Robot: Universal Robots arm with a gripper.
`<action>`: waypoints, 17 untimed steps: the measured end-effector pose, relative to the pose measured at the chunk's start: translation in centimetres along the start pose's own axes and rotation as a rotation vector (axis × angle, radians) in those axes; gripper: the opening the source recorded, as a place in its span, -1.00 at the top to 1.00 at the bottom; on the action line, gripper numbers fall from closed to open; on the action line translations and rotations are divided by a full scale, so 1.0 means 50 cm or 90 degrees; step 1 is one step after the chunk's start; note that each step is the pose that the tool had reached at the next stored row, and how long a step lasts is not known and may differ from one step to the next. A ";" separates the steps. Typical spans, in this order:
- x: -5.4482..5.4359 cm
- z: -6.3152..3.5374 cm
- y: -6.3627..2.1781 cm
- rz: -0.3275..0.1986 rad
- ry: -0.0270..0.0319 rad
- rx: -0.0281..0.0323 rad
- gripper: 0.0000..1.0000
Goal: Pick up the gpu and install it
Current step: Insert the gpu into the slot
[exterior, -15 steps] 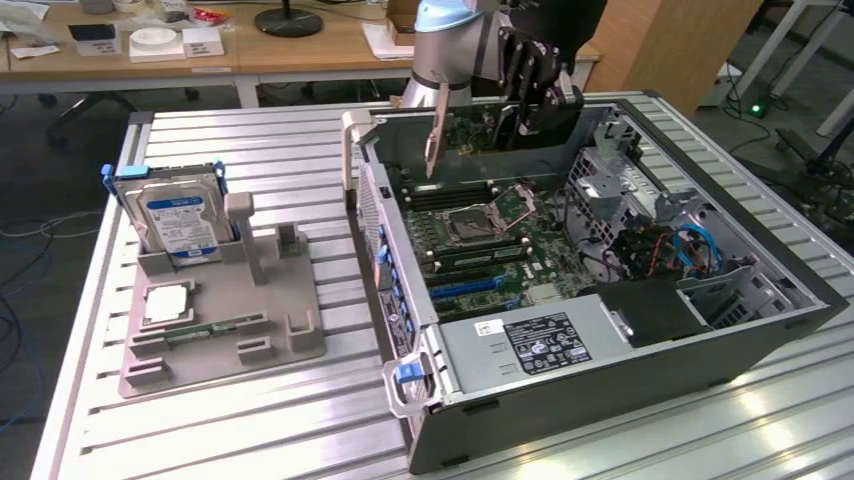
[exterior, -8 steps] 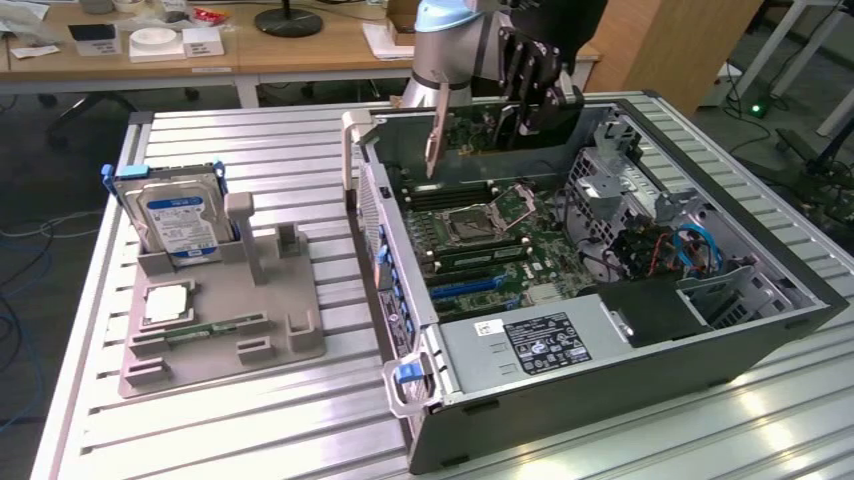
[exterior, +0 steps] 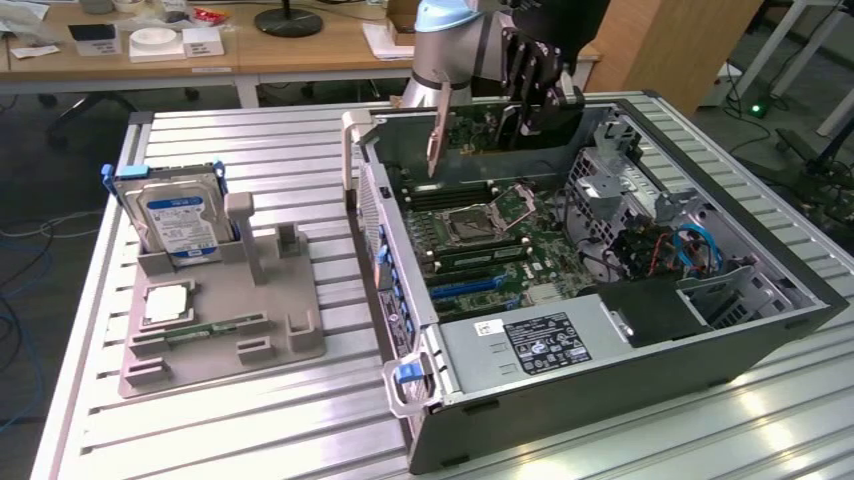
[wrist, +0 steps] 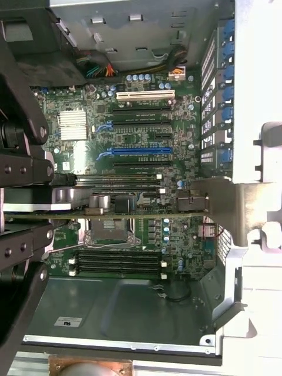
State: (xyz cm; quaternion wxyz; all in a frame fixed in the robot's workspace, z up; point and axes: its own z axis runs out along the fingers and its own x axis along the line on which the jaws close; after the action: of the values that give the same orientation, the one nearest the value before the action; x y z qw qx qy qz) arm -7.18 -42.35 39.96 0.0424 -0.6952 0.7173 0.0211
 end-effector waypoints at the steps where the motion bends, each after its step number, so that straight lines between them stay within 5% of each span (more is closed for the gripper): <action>1: 0.000 0.000 0.000 0.000 0.0000 0.0000 0.44; 17: 0.001 0.016 0.000 0.000 0.0000 -0.0004 0.44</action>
State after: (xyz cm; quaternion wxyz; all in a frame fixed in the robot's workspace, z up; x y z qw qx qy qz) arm -7.18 -42.35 39.16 0.0421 -0.6952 0.7173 0.0213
